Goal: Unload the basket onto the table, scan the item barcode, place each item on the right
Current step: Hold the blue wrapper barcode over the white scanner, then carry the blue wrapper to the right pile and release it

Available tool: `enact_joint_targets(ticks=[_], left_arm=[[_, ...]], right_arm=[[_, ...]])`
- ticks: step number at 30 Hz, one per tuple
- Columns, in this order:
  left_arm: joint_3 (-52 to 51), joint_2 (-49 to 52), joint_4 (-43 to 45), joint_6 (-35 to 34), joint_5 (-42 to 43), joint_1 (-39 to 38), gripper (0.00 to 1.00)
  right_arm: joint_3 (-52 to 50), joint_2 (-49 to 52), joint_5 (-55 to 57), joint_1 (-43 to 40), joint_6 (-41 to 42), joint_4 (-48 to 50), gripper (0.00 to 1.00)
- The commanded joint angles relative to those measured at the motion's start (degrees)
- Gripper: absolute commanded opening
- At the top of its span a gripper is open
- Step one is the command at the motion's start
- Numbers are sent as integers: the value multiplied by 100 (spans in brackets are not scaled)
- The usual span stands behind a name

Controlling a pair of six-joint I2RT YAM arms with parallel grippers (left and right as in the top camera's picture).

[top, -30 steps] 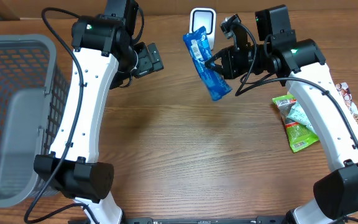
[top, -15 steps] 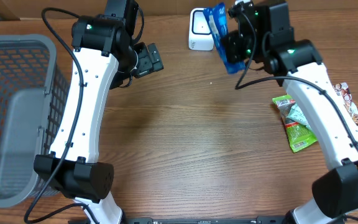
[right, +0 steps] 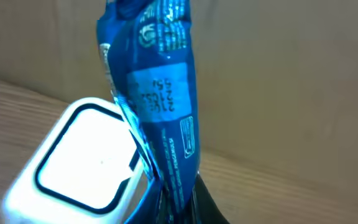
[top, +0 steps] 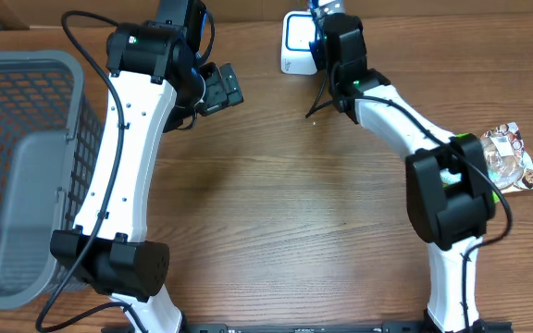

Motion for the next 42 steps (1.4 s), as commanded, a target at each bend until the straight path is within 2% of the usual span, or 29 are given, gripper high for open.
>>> enact_joint_targets(ticks=[1, 8, 12, 29, 33, 42], left_arm=[[-20, 63, 13, -33, -61, -72, 100], [-20, 63, 13, -33, -61, -72, 100], [-20, 63, 13, -33, -61, -72, 100], [-20, 63, 13, -33, -61, -72, 100], [-20, 63, 13, -33, -61, -72, 100], [-20, 63, 13, -33, -61, -72, 100]], right_arm=[[146, 321, 474, 2, -1648, 527, 4], [146, 472, 629, 2, -3565, 1613, 4], [146, 474, 461, 0, -4258, 1681, 4], [146, 490, 92, 177, -4238, 1532, 4], [146, 490, 120, 181, -3320, 1609, 4], [146, 590, 267, 177, -3340, 1639, 4]])
